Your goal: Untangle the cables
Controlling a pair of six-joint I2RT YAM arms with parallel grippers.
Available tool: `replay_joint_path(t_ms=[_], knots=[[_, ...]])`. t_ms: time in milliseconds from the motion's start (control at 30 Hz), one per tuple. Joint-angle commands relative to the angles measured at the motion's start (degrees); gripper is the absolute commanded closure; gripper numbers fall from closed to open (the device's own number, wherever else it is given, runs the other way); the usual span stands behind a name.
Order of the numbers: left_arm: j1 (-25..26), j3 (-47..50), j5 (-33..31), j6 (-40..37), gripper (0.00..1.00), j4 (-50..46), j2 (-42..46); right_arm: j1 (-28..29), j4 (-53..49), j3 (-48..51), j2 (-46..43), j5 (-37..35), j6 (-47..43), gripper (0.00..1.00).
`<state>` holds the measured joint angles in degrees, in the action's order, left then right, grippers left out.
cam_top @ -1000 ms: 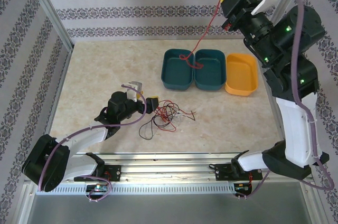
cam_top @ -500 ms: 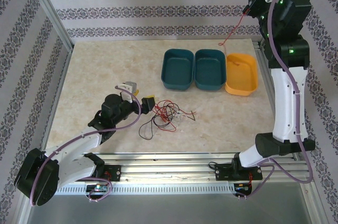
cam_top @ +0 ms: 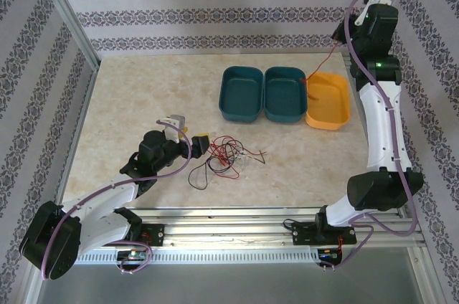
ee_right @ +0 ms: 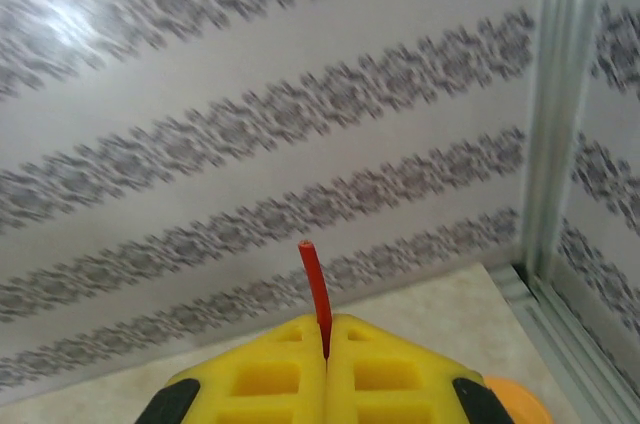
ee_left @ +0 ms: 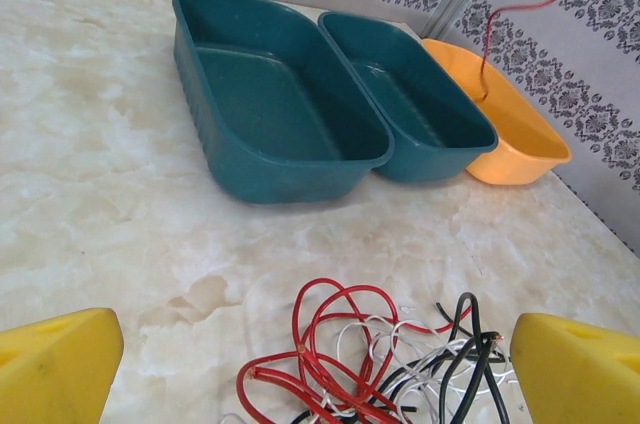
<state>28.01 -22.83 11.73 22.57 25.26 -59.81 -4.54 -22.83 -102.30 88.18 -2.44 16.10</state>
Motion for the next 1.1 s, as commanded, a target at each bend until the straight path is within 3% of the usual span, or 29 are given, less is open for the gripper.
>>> replay_joint_path(t_ms=[0, 333, 567, 867, 1067], knots=[[-0.3, 0.9, 0.0, 1.2, 0.01, -0.8, 1.1, -1.9, 6.0, 4.6, -2.3, -1.7, 0.4, 1.00], [-0.3, 0.8, -0.2, 0.8, 0.01, -2.5, 2.2, -6.3, 7.0, 12.1, -5.2, -6.6, 1.8, 1.00], [-0.3, 0.9, -0.6, 0.6, 0.01, -2.1, 2.0, -10.5, 8.5, 16.9, -5.7, -2.9, 2.1, 1.00], [-0.2, 0.3, -0.8, 0.5, 0.01, -3.4, 2.2, -10.0, 8.6, 17.6, 2.4, 2.2, 1.5, 1.00], [-0.3, 0.6, -1.4, 0.4, 0.01, -3.7, 2.2, -8.2, 5.8, 15.6, 9.0, 1.4, -2.6, 1.00]])
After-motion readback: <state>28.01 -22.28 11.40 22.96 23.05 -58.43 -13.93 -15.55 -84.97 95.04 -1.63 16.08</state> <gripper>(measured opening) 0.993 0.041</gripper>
